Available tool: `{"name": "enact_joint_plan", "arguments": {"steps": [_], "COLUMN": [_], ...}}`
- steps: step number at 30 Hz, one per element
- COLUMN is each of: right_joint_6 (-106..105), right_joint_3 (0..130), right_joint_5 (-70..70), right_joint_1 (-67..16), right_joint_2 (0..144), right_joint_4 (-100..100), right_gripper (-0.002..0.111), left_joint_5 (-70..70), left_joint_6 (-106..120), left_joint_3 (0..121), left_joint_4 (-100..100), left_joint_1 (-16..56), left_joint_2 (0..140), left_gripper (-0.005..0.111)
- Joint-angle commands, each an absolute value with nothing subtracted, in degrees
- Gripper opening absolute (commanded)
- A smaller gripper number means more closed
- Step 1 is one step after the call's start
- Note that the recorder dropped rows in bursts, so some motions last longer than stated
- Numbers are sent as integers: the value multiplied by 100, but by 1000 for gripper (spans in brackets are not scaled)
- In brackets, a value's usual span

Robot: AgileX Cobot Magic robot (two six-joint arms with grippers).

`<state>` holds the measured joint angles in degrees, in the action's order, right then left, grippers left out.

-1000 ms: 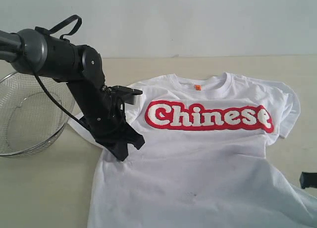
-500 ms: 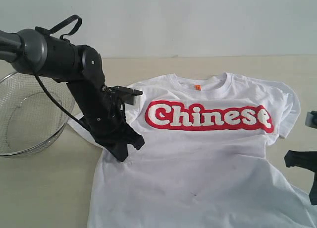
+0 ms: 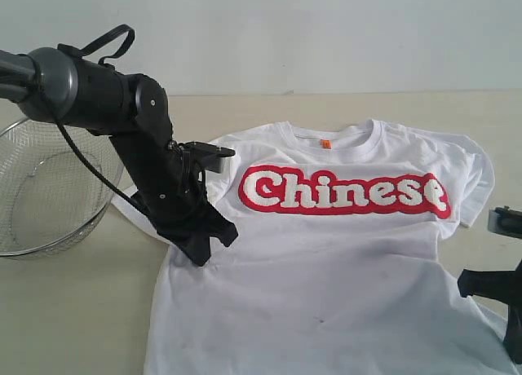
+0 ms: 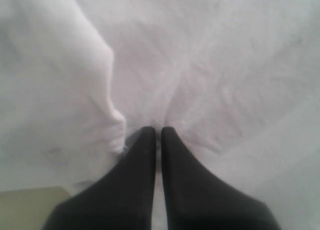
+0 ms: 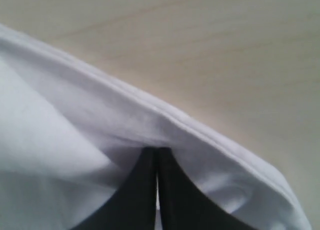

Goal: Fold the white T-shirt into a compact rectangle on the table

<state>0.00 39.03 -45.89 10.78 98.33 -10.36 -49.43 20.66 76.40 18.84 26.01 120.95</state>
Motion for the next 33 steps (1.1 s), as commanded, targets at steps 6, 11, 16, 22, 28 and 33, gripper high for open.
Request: {"name": "enact_joint_plan", "arguments": {"steps": [6, 11, 16, 22, 28, 33], "right_joint_6": [1293, 1319, 1135, 1119, 1107, 859], "right_joint_3": [3666, 3388, 3377, 3388, 3686, 4528], "right_joint_5": [-4707, -4858, -4915, -4894, -4510, -3946], "right_joint_1": [1076, 1076, 1076, 1076, 1076, 1076], "right_joint_2": [9960, 9960, 9590, 8938, 8600, 9052], "right_joint_4": [348, 348, 53, 75, 55, -260], "right_gripper": [0, 0, 0, 0, 0, 0], "left_joint_5": [-4975, -4975, -4992, -4989, -4968, -4976], "left_joint_6": [2098, 2098, 2098, 2134, 2136, 2136], "left_joint_3": [7669, 7669, 7669, 7669, 7669, 7669], "left_joint_4": [1907, 1907, 1907, 1896, 1896, 1896], "left_joint_1": [2584, 2584, 2584, 2584, 2584, 2584], "left_joint_2": [12055, 12055, 12055, 12055, 12055, 12055], "left_gripper": [5, 5, 5, 5, 5, 5]}}
